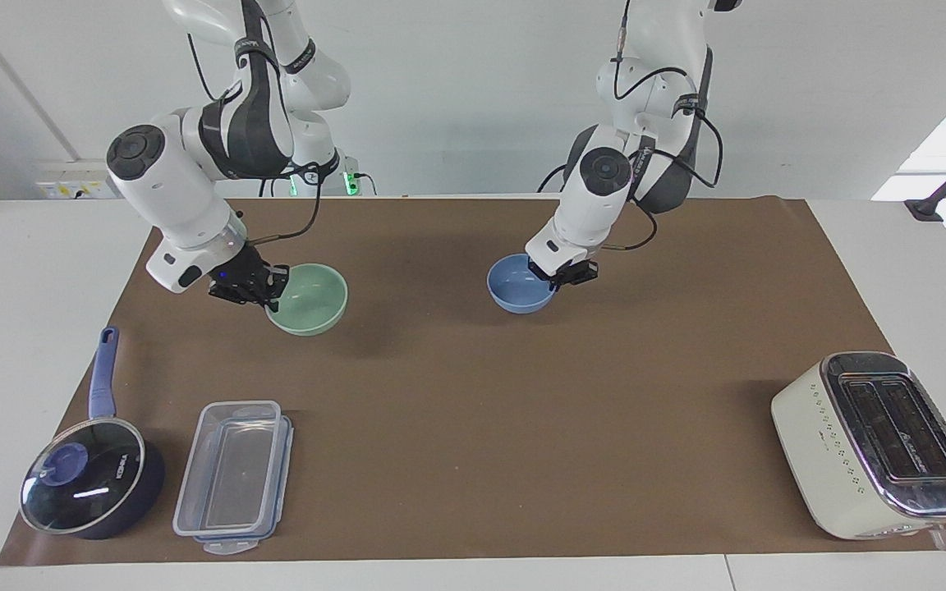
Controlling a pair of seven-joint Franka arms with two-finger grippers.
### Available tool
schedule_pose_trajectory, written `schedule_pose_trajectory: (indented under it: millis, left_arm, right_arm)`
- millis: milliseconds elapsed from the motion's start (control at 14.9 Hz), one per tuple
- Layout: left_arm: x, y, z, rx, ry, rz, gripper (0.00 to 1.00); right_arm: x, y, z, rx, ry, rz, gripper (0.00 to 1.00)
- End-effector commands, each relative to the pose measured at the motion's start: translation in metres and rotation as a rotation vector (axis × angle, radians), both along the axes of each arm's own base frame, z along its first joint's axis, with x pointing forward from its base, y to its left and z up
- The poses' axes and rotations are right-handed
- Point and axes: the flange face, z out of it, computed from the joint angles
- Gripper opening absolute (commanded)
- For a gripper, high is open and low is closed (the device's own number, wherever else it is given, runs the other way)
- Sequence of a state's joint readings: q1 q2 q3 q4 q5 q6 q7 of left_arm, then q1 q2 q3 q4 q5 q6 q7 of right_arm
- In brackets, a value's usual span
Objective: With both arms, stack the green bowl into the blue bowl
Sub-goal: 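Slide the blue bowl toward center while the right gripper lifts the green bowl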
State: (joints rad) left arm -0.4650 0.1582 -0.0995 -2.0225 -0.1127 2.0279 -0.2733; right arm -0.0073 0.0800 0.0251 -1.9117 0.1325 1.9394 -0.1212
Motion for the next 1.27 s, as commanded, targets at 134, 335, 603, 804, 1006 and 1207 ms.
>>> schedule_pose_trajectory:
  millis: [134,335,603,804,1006,1207]
  left_arm:
    - [0.005,-0.005,-0.04,-0.068,0.061,-0.006,0.0]
    - [0.005,-0.004,-0.041,-0.087,0.066,-0.023,0.0]
    - [0.002,-0.002,-0.015,-0.096,0.057,-0.024,1.0]
    - [0.0,0.01,0.035,-0.1,0.068,-0.024,1.0]
    - [0.034,0.077,0.108,-0.125,0.017,0.034,1.0]
    - [0.068,0.174,0.162,-0.09,-0.047,0.066,1.0]
  right_arm:
    - [0.001,-0.003,-0.001,0.015,0.027,-0.016,0.0]
    - [0.0,-0.003,-0.002,0.015,0.03,-0.016,0.0]
    - [0.001,-0.003,-0.002,0.013,0.028,-0.016,0.0]
    - [0.0,0.024,0.001,0.014,0.032,-0.008,0.0]
    - [-0.004,0.075,0.007,0.009,0.044,-0.056,0.0]
    - [-0.014,0.166,0.016,0.074,0.006,-0.163,0.0]
